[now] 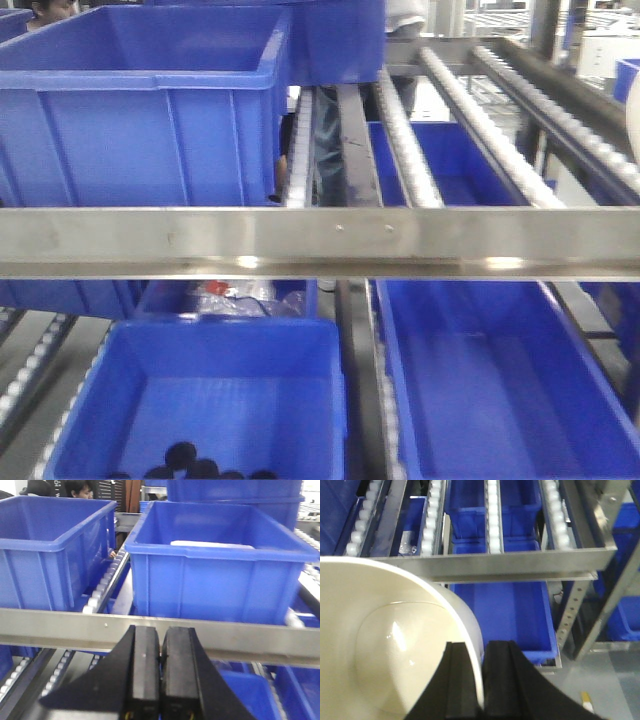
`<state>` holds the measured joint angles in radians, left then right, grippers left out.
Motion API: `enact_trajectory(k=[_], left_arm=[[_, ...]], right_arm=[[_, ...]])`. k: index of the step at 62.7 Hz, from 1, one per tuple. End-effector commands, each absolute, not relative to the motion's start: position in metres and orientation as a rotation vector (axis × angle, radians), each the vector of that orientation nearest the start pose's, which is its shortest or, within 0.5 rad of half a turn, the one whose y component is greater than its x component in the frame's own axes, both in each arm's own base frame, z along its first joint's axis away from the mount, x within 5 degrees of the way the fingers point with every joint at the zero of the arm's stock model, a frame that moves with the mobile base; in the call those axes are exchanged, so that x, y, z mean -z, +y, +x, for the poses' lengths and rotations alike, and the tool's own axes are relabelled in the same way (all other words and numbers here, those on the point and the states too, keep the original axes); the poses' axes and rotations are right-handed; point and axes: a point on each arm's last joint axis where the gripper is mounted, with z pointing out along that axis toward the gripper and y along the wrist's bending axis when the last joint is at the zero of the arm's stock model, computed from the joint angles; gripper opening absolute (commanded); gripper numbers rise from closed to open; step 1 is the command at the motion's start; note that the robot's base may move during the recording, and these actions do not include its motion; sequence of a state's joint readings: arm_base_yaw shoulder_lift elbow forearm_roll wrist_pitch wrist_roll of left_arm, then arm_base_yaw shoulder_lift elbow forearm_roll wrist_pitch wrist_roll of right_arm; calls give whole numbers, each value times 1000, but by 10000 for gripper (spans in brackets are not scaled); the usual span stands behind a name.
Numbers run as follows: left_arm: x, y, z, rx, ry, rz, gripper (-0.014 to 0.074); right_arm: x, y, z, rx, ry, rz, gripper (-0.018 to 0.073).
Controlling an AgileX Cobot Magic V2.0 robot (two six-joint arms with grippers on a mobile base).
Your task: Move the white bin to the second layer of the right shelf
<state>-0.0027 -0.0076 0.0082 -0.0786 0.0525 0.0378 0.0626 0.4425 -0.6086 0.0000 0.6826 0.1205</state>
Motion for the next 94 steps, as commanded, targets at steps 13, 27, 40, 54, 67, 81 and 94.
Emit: enact_trajectory(k=[13, 27, 40, 54, 67, 81, 94], left_arm=[[-205, 0, 56, 41, 1466, -38, 85], [-205, 0, 56, 41, 1466, -38, 85], [-205, 0, 56, 41, 1466, -38, 85], [-205, 0, 56, 41, 1466, -38, 85], [-205, 0, 56, 41, 1466, -38, 85], [-205, 0, 56, 41, 1466, -38, 85], [-205, 0, 56, 41, 1466, -38, 85]], right_arm=[[-341, 5, 83, -128, 1885, 60, 49], [-341, 5, 83, -128, 1885, 60, 49], [-341, 5, 83, -128, 1885, 60, 49], [-341, 5, 83, -128, 1885, 60, 49], [-341, 5, 83, -128, 1885, 60, 49], [-341, 5, 83, -128, 1885, 60, 49], [-341, 5, 83, -128, 1885, 60, 49]])
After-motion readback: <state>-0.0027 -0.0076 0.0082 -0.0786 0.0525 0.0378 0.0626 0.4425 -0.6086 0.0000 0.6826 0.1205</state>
